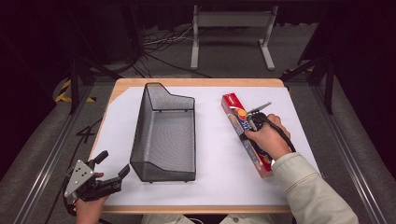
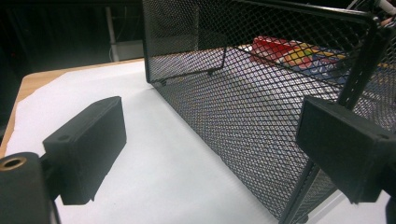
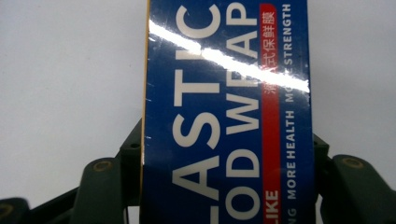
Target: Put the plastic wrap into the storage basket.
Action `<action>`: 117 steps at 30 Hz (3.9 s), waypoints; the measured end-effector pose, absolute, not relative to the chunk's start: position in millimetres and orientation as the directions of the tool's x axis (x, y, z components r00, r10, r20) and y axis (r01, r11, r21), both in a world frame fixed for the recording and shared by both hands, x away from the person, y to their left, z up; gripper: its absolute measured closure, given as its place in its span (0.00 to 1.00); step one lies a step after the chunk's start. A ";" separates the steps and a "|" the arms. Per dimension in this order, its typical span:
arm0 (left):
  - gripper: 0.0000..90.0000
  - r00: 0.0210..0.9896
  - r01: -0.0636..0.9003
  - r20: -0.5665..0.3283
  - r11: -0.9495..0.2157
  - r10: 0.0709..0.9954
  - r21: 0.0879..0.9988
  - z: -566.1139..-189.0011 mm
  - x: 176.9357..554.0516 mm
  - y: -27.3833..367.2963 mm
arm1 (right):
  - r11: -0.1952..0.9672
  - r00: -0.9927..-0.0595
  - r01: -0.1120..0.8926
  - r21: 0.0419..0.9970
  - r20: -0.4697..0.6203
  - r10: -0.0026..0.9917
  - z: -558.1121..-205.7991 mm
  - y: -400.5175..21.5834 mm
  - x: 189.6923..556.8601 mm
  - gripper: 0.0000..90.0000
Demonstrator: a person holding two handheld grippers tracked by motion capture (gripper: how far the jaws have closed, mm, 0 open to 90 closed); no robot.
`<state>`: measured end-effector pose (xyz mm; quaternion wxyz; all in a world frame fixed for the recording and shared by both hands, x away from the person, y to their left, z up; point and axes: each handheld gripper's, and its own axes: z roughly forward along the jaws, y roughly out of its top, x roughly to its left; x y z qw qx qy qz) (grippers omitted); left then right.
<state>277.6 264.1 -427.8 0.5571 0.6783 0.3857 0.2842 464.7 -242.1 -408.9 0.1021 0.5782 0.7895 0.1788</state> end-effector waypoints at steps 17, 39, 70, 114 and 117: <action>0.10 0.547 0.202 -0.044 -0.081 0.836 0.976 -428.0 276.6 263.3 | 0.198 -0.310 0.838 0.508 0.145 0.940 -373.3 -250.9 450.4 0.45; 0.10 0.548 0.199 -0.041 -0.083 0.836 0.976 -427.8 276.9 263.3 | 0.193 -0.371 0.802 0.565 0.218 0.903 -323.7 -240.9 432.5 0.45; 0.10 0.557 0.198 -0.039 -0.088 0.830 0.976 -428.1 276.5 264.2 | 0.312 -0.545 0.769 0.558 0.318 0.776 -303.5 -134.7 421.1 0.45; 0.10 0.574 0.187 -0.028 -0.097 0.818 0.978 -428.2 275.7 263.4 | 0.331 -0.482 0.832 0.445 0.284 0.829 -342.0 -34.1 432.8 0.44; 0.10 0.571 0.186 -0.030 -0.094 0.820 0.978 -428.2 275.7 264.0 | 0.336 -0.475 0.837 0.433 0.268 0.838 -344.7 -28.7 434.0 0.44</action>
